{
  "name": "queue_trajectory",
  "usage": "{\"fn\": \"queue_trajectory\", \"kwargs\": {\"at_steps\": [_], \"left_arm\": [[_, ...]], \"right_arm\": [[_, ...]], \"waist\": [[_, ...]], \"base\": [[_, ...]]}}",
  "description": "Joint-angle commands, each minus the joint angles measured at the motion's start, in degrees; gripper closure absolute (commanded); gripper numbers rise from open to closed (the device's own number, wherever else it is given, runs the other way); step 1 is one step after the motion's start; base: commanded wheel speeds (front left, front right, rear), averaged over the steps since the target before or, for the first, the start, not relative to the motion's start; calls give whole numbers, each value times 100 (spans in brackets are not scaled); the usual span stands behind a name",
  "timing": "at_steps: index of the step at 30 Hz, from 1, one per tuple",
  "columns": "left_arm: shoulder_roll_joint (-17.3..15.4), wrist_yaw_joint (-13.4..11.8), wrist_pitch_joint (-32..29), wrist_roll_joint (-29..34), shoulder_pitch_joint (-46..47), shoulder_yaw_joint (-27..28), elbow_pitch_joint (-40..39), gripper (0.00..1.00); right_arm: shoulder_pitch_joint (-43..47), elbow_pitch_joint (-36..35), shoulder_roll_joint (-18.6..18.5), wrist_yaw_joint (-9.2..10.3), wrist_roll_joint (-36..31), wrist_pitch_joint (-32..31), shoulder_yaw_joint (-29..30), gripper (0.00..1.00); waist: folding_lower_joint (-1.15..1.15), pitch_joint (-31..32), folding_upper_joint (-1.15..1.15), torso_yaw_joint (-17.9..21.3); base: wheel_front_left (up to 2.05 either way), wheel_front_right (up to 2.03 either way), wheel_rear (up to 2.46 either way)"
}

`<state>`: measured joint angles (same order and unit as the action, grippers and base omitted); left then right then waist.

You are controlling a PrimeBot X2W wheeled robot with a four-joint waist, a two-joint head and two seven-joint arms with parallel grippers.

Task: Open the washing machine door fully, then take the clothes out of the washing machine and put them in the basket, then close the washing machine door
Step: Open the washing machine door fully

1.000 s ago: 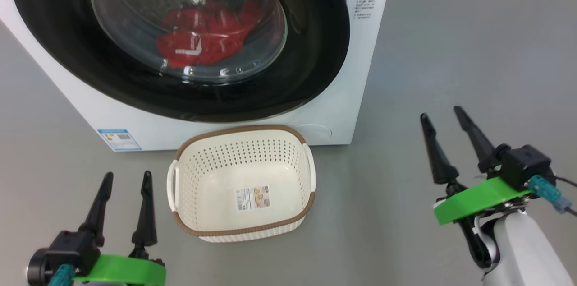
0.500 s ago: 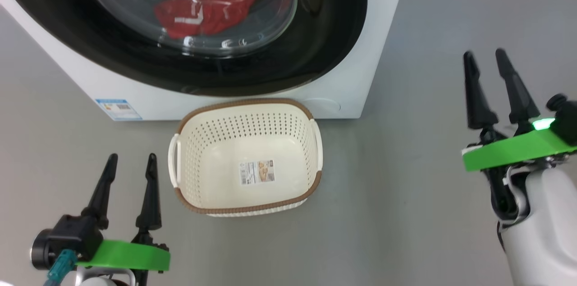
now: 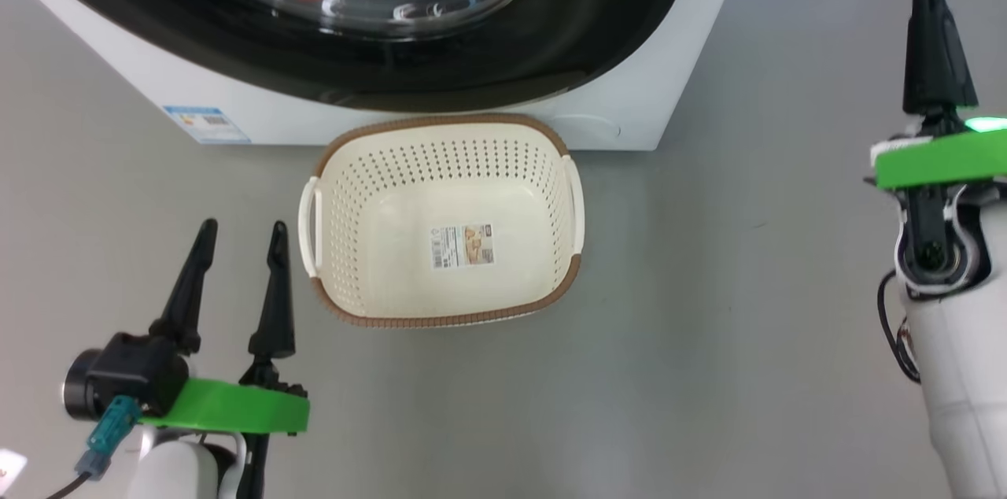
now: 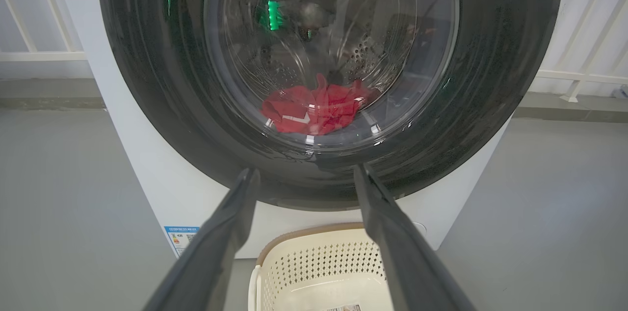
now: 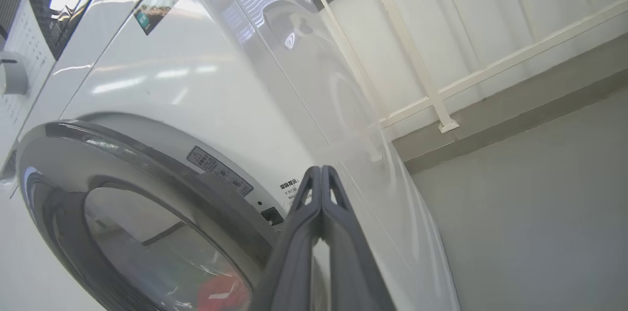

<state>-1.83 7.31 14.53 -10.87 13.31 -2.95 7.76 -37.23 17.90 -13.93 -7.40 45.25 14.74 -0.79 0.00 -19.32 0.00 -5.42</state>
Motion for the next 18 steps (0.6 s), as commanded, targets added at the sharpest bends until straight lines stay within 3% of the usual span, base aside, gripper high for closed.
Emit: {"fn": "queue_trajectory", "kwargs": {"at_steps": [1, 8, 9, 11, 18], "left_arm": [[-117, 17, 47, -75, 160, 145, -156, 0], [-155, 17, 47, -103, 244, 55, -105, 0], [-155, 17, 47, -103, 244, 55, -105, 0], [-157, 17, 47, -115, 263, 34, -80, 0], [-153, 17, 47, -145, 293, 8, -27, 0]], "right_arm": [[-180, -80, -54, -9, 380, -46, -205, 100], [-783, -96, -407, -9, 2264, -797, -573, 100], [-783, -96, -407, -9, 2264, -797, -573, 100], [-1046, 8, -527, -9, 2967, -1321, -600, 100], [-1636, 328, -809, -9, 3959, -2595, -792, 100]], "waist": [[0, -126, 0, -70], [0, -243, 0, -152], [0, -243, 0, -152], [0, -270, 0, -192], [0, -355, 0, -284]], "base": [[0, 0, 0], [0, 0, 0], [0, 0, 0], [0, 0, 0], [0, 0, 0]]}}
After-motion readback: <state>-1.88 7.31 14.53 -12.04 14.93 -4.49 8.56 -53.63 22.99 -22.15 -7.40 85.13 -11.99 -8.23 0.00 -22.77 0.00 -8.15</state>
